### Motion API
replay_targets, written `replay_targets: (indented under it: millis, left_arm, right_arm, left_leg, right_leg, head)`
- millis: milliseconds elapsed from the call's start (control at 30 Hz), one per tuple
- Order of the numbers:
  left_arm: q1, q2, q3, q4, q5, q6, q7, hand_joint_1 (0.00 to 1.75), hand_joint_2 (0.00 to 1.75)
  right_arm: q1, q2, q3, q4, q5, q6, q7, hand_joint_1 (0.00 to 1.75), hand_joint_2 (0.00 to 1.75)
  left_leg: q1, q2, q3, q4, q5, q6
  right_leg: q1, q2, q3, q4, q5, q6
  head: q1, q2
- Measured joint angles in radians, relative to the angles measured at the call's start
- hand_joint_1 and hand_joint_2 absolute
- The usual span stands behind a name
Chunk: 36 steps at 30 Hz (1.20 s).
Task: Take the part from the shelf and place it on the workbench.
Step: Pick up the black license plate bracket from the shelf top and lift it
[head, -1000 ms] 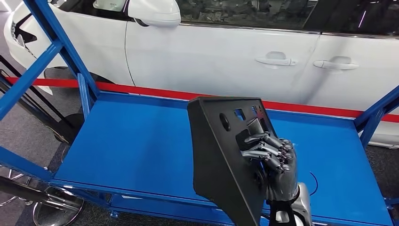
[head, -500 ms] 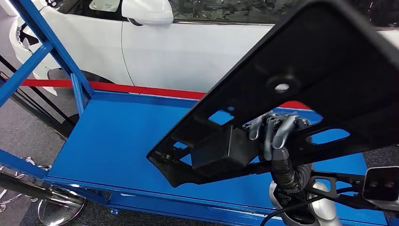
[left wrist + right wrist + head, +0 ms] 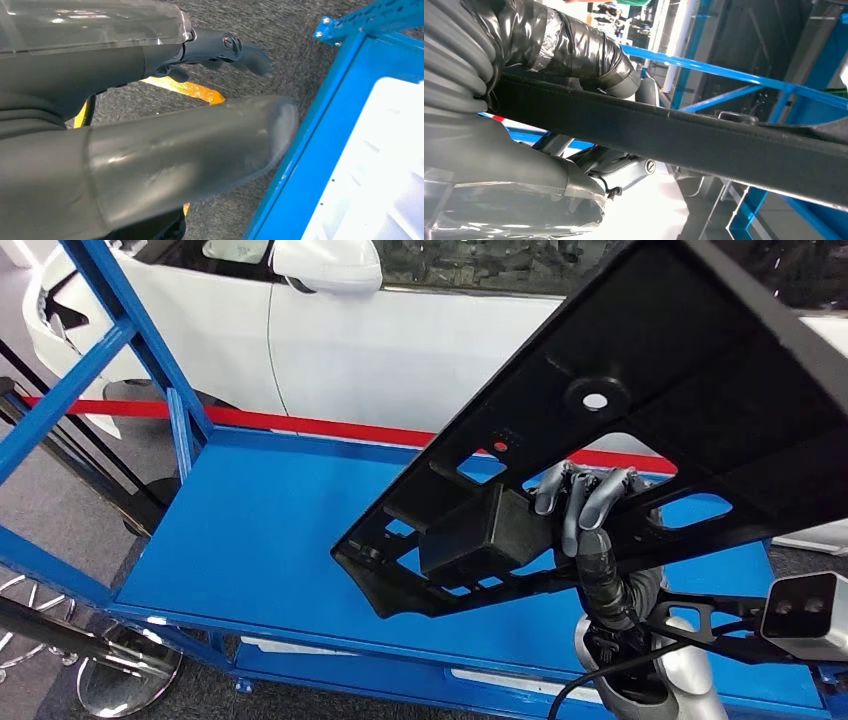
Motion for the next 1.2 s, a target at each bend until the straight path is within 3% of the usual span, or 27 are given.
replay_targets:
  millis: [67,100,133,167,200,267,300,367,433,467,500,533,567,633,667,733,800,833,867,933,967,1000,1033,1067,1133,1200]
  left_arm:
    - [0.000,0.000,0.000,0.000,0.000,0.002,0.003,0.00,0.00]
    - [0.000,0.000,0.000,0.000,-0.004,0.016,0.028,0.00,0.00]
    - [-0.001,-0.001,0.000,0.000,-0.008,0.035,0.064,0.00,0.00]
    - [-0.001,-0.004,0.000,0.000,-0.017,0.079,0.154,0.00,0.00]
    - [-0.001,-0.016,-0.001,0.000,-0.030,0.134,0.269,0.00,0.00]
    - [0.001,-0.041,-0.003,0.000,-0.051,0.216,0.445,0.00,0.00]
    - [0.002,-0.052,-0.004,0.000,-0.060,0.231,0.472,0.00,0.00]
    - [0.004,-0.058,-0.006,0.001,-0.070,0.233,0.466,0.00,0.00]
    - [0.004,-0.057,-0.007,0.001,-0.081,0.233,0.455,0.00,0.00]
    - [0.004,-0.055,-0.009,0.001,-0.086,0.234,0.449,0.00,0.00]
    - [0.004,-0.052,-0.011,0.001,-0.091,0.233,0.443,0.00,0.00]
    - [0.004,-0.049,-0.013,0.001,-0.096,0.233,0.439,0.00,0.00]
    - [0.004,-0.046,-0.016,0.001,-0.100,0.233,0.436,0.00,0.00]
    - [0.004,-0.037,-0.022,0.001,-0.106,0.233,0.432,0.00,0.00]
    - [0.004,-0.032,-0.024,0.001,-0.107,0.233,0.430,0.00,0.00]
    - [0.004,-0.026,-0.028,0.001,-0.109,0.233,0.428,0.00,0.00]
    - [0.005,-0.023,-0.030,0.001,-0.114,0.233,0.426,0.00,0.00]
    - [0.004,-0.021,-0.031,0.001,-0.118,0.232,0.425,0.00,0.00]
    - [0.002,-0.020,-0.032,0.001,-0.121,0.230,0.423,0.00,0.00]
    - [0.000,-0.019,-0.035,0.001,-0.127,0.226,0.418,0.00,0.00]
    - [0.000,-0.019,-0.036,0.001,-0.130,0.225,0.417,0.00,0.00]
    - [0.000,-0.019,-0.039,0.001,-0.134,0.224,0.416,0.00,0.00]
    - [-0.001,-0.019,-0.042,0.001,-0.137,0.224,0.415,0.00,0.00]
    - [-0.003,-0.019,-0.045,0.001,-0.141,0.224,0.415,0.00,0.00]
    - [-0.007,-0.019,-0.051,0.001,-0.146,0.225,0.415,0.00,0.00]
    - [-0.013,-0.019,-0.055,0.001,-0.150,0.227,0.417,0.00,0.00]
  right_arm:
    - [0.000,0.000,0.000,0.000,0.001,0.001,0.001,1.73,1.75]
    - [0.001,0.000,-0.001,0.003,0.009,0.007,0.007,1.73,1.75]
    - [0.002,0.000,-0.001,0.007,0.020,0.016,0.014,1.73,1.75]
    - [0.007,-0.004,-0.001,0.020,0.050,0.036,0.015,1.73,1.75]
    - [0.019,-0.013,-0.001,0.039,0.099,0.058,0.003,1.73,1.75]
    - [0.051,-0.033,0.001,0.070,0.194,0.084,-0.039,1.73,1.75]
    - [0.065,-0.040,0.002,0.077,0.231,0.082,-0.059,1.73,1.75]
    - [0.076,-0.042,0.004,0.076,0.279,0.073,-0.084,1.73,1.75]
    - [0.083,-0.042,0.007,0.068,0.331,0.058,-0.110,1.73,1.75]
    - [0.086,-0.042,0.008,0.063,0.357,0.049,-0.122,1.73,1.75]
    - [0.089,-0.042,0.009,0.056,0.380,0.040,-0.133,1.73,1.75]
    - [0.092,-0.043,0.011,0.049,0.400,0.031,-0.142,1.73,1.75]
    - [0.094,-0.044,0.011,0.042,0.415,0.024,-0.151,1.73,1.75]
    - [0.096,-0.046,0.012,0.027,0.432,0.016,-0.164,1.73,1.75]
    - [0.097,-0.047,0.013,0.021,0.435,0.014,-0.167,1.73,1.75]
    - [0.097,-0.050,0.013,0.013,0.439,0.013,-0.173,1.73,1.75]
    - [0.099,-0.055,0.013,0.006,0.441,0.013,-0.179,1.73,1.75]
    - [0.099,-0.059,0.013,0.002,0.442,0.013,-0.182,1.73,1.75]
    - [0.100,-0.064,0.013,-0.002,0.445,0.013,-0.185,1.73,1.75]
    - [0.105,-0.070,0.013,-0.009,0.451,0.013,-0.189,1.73,1.75]
    - [0.109,-0.072,0.013,-0.011,0.454,0.013,-0.190,1.73,1.75]
    - [0.112,-0.074,0.013,-0.012,0.456,0.013,-0.192,1.73,1.75]
    - [0.113,-0.076,0.013,-0.013,0.458,0.013,-0.192,1.73,1.75]
    - [0.114,-0.078,0.013,-0.014,0.460,0.013,-0.193,1.73,1.75]
    - [0.112,-0.080,0.014,-0.018,0.464,0.011,-0.191,1.73,1.75]
    - [0.108,-0.081,0.015,-0.025,0.468,0.001,-0.186,1.73,1.75]
  left_leg:
    - [0.000,0.000,-0.001,0.000,0.001,0.000]
    - [-0.001,0.001,-0.007,0.001,0.004,0.000]
    - [-0.001,0.002,-0.014,0.002,0.008,-0.001]
    - [-0.001,0.002,-0.025,0.003,0.016,-0.003]
    - [-0.001,0.003,-0.038,0.004,0.030,-0.013]
    - [-0.002,0.001,-0.056,0.006,0.050,-0.036]
    - [-0.002,0.000,-0.064,0.014,0.042,-0.047]
    - [-0.001,-0.001,-0.092,0.089,-0.032,-0.053]
    - [-0.001,-0.001,-0.134,0.230,-0.124,-0.056]
    - [-0.001,-0.001,-0.146,0.289,-0.146,-0.057]
    - [-0.001,-0.001,-0.144,0.316,-0.142,-0.056]
    - [-0.001,-0.001,-0.123,0.306,-0.118,-0.054]
    - [-0.002,-0.001,-0.084,0.254,-0.082,-0.050]
    - [-0.005,-0.002,0.014,0.103,-0.036,-0.036]
    - [-0.008,-0.002,0.050,0.041,-0.031,-0.032]
    - [-0.013,-0.004,0.076,-0.011,-0.034,-0.028]
    - [-0.010,0.002,0.070,-0.026,-0.023,-0.023]
    - [-0.007,0.007,0.065,-0.032,-0.017,-0.017]
    - [-0.003,0.013,0.059,-0.037,-0.012,-0.012]
    - [-0.002,0.026,0.041,-0.031,-0.008,-0.004]
    - [-0.003,0.034,0.031,-0.025,-0.006,-0.003]
    - [-0.003,0.043,0.022,-0.021,-0.004,-0.002]
    - [-0.002,0.052,0.014,-0.016,-0.001,-0.003]
    - [-0.001,0.059,0.007,-0.012,0.002,-0.005]
    - [-0.001,0.068,-0.004,-0.006,0.007,-0.012]
    - [0.000,0.073,-0.013,-0.002,0.017,-0.025]
  right_leg:
    - [-0.001,0.000,-0.004,0.013,-0.009,0.001]
    - [-0.002,0.000,-0.018,0.058,-0.033,0.003]
    - [-0.003,0.000,-0.032,0.108,-0.057,0.006]
    - [-0.007,0.000,-0.017,0.119,-0.054,0.010]
    - [-0.006,0.001,0.028,0.072,-0.041,0.008]
    - [-0.007,0.000,0.134,-0.099,0.027,-0.007]
    - [-0.006,0.000,0.156,-0.150,0.040,-0.020]
    - [-0.010,-0.004,0.138,-0.152,0.056,-0.038]
    - [-0.007,-0.005,0.115,-0.145,0.068,-0.045]
    - [-0.005,-0.005,0.104,-0.142,0.074,-0.046]
    - [-0.003,-0.006,0.094,-0.140,0.078,-0.046]
    - [-0.002,-0.006,0.087,-0.138,0.082,-0.046]
    - [-0.001,-0.005,0.082,-0.137,0.085,-0.046]
    - [0.003,-0.005,0.079,-0.136,0.091,-0.041]
    - [0.003,-0.005,0.077,-0.135,0.097,-0.036]
    - [0.002,-0.002,0.069,-0.134,0.111,-0.023]
    - [0.001,0.002,0.058,-0.131,0.112,-0.010]
    - [0.001,0.004,0.048,-0.114,0.093,-0.005]
    - [0.000,0.005,0.032,-0.077,0.059,0.000]
    - [-0.006,0.005,-0.016,0.052,-0.027,0.008]
    - [-0.009,0.005,-0.034,0.116,-0.054,0.013]
    - [-0.012,0.004,-0.041,0.156,-0.058,0.018]
    - [-0.015,0.002,-0.031,0.161,-0.042,0.022]
    - [-0.017,-0.001,-0.004,0.131,-0.011,0.024]
    - [-0.018,-0.012,0.085,-0.003,0.041,0.021]
    - [-0.012,-0.018,0.149,-0.117,0.048,0.008]
  head:
    - [0.000,0.000]
    - [0.000,0.000]
    - [0.000,0.000]
    - [0.000,0.000]
    - [0.000,0.000]
    - [0.000,0.000]
    - [0.000,0.000]
    - [-0.001,0.000]
    - [-0.001,0.000]
    - [0.000,0.000]
    - [-0.001,0.000]
    - [-0.001,0.000]
    - [-0.001,0.000]
    - [0.000,0.000]
    - [0.000,0.000]
    - [-0.001,0.000]
    - [-0.001,0.000]
    - [0.000,0.000]
    - [0.001,0.000]
    - [0.002,0.000]
    - [0.002,0.000]
    - [0.002,0.000]
    - [0.002,0.000]
    - [0.002,0.000]
    - [0.002,0.000]
    - [0.001,0.000]
